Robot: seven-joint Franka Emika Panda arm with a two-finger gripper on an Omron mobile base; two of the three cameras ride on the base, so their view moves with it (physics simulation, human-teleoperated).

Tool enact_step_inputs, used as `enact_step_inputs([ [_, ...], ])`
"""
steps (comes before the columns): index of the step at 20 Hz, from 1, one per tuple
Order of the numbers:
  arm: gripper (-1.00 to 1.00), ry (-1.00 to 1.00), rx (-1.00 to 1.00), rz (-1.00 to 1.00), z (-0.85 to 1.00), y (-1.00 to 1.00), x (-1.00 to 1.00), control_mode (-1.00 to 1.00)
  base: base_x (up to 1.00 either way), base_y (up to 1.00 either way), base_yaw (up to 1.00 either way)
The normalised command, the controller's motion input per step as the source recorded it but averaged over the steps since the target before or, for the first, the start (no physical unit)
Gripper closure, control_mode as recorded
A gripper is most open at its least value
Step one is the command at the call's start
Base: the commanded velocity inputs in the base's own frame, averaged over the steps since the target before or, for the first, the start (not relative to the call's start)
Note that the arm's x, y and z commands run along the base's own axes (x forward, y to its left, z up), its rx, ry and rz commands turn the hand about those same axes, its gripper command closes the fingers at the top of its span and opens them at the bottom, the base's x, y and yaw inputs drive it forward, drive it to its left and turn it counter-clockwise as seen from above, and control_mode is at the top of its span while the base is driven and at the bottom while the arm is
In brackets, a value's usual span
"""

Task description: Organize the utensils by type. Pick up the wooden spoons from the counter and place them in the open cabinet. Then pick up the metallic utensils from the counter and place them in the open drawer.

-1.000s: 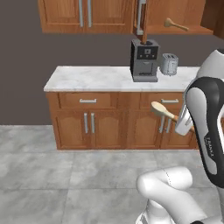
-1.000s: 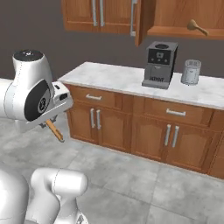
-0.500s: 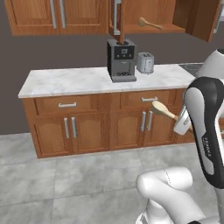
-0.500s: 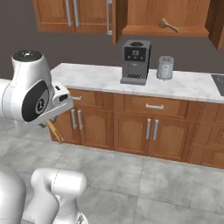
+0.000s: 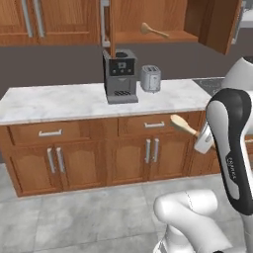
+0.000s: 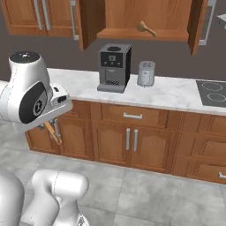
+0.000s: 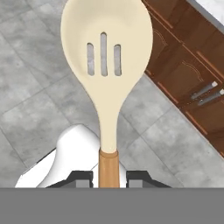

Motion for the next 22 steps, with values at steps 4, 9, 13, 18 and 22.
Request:
enact_step_inputs([
  [4,1.00,0.00,0.00,0.00,0.00,0.00,0.00,1.00,0.58,-0.85,-0.15],
  [9,1.00,0.00,0.00,0.00,0.00,0.00,0.00,1.00,0.71,-0.51,-0.13],
  [13,1.00,0.00,0.00,0.00,0.00,0.00,0.00,1.00,0.55,-0.07,-0.04],
  [18,1.00,0.00,0.00,0.00,0.00,0.00,0.00,1.00,0.32,0.00,0.00],
  [22,1.00,0.00,0.00,0.00,0.00,0.00,0.00,1.00,0.59,-0.21,0.00],
])
